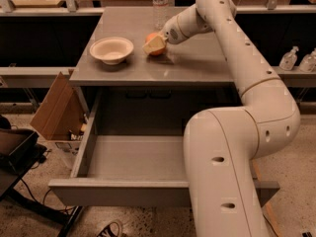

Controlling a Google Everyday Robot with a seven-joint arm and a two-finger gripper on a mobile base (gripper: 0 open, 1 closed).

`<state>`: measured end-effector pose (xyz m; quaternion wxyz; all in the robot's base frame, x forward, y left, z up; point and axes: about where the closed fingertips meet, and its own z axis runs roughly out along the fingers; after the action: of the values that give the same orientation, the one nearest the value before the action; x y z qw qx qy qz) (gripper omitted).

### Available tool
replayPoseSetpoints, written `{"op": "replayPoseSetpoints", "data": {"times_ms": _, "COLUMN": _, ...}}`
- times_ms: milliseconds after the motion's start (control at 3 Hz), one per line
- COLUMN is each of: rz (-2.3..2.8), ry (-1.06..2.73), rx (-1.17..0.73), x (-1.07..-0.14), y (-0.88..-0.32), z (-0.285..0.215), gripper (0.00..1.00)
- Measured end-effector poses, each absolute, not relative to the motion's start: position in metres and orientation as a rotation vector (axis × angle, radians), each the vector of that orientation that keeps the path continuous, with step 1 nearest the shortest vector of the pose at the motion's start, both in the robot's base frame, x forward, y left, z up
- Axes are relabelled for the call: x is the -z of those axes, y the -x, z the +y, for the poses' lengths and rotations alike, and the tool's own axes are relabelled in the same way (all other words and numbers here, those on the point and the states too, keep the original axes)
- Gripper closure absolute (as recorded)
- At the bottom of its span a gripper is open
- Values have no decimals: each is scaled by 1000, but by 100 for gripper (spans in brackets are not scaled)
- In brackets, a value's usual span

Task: Place orange into top drawer

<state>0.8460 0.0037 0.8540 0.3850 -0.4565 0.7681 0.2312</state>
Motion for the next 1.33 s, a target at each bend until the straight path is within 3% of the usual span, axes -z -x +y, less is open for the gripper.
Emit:
{"op": "replayPoseSetpoints", "data": {"times_ms": 667, "rz": 1841, "ry": 1128, "rx": -420, "x": -951, "y": -807, "z": -38, "gripper": 100}}
{"op": "replayPoseSetpoints", "data": {"times_ms": 1000, "rz": 1755, "ry": 1109, "rx": -358, "x": -1015, "y": -752, "z": -53, "gripper": 100}}
{"op": "replayPoseSetpoints", "data": {"times_ms": 1333, "rz": 1757, "ry": 1106, "rx": -431, "x": -1013, "y": -674, "z": -56, "gripper": 100}}
